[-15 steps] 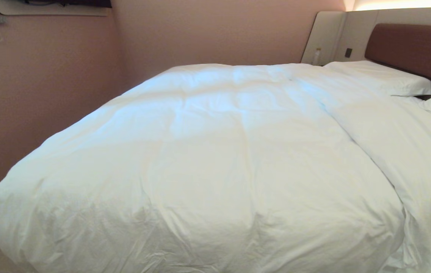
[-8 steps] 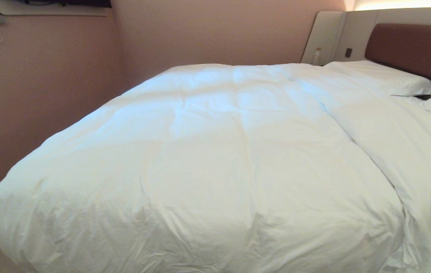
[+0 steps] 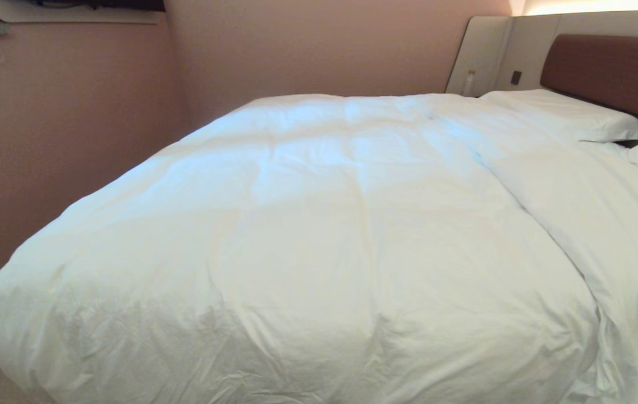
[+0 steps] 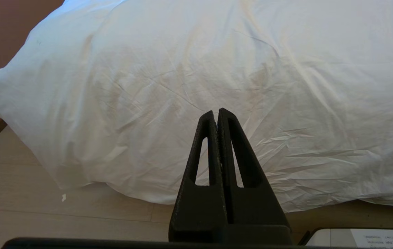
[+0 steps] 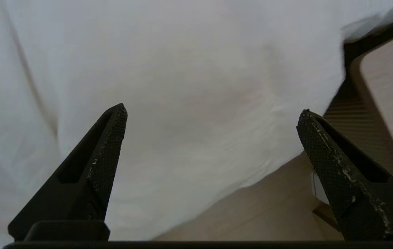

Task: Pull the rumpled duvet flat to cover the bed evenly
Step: Flatten the corners of the folded blanket

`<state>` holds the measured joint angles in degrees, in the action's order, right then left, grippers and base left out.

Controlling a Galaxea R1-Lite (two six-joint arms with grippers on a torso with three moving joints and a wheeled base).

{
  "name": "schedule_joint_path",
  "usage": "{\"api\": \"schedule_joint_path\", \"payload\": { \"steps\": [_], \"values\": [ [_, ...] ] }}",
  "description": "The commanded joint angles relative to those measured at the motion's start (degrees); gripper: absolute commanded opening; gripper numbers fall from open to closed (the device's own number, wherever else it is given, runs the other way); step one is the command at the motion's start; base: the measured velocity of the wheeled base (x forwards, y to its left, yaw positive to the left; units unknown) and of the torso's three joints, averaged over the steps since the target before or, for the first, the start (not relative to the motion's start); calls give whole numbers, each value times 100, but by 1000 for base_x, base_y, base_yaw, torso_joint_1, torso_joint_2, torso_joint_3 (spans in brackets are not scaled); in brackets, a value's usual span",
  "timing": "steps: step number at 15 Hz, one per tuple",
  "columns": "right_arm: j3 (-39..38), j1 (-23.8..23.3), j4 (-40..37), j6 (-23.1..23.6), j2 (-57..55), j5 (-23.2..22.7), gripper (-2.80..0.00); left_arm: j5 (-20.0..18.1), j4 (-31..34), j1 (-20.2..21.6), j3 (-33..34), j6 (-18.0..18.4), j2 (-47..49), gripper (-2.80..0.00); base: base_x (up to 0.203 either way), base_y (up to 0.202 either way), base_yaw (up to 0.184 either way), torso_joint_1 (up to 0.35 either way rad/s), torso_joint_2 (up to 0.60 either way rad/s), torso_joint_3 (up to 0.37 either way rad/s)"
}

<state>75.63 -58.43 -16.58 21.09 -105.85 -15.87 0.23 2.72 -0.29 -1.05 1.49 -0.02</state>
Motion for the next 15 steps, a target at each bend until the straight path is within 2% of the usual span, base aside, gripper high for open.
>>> {"api": "schedule_joint_path", "payload": {
  "steps": [1, 3, 9, 15],
  "values": [
    [477, -85, -405, -206, -341, -12, 0, 4, 1, 3, -1, 1, 2, -280, 0, 0, 0, 0, 0, 0],
    [890, -249, -725, -323, -667, -70, 0, 4, 1, 3, -1, 1, 2, -280, 0, 0, 0, 0, 0, 0],
    [1141, -396, -1082, -307, -998, -883, 0, 4, 1, 3, -1, 1, 2, -280, 0, 0, 0, 0, 0, 0],
    [2231, -616, -1878, -342, -1416, -1216, 0, 4, 1, 2, -1, 1, 2, -280, 0, 0, 0, 0, 0, 0]
  ]
}}
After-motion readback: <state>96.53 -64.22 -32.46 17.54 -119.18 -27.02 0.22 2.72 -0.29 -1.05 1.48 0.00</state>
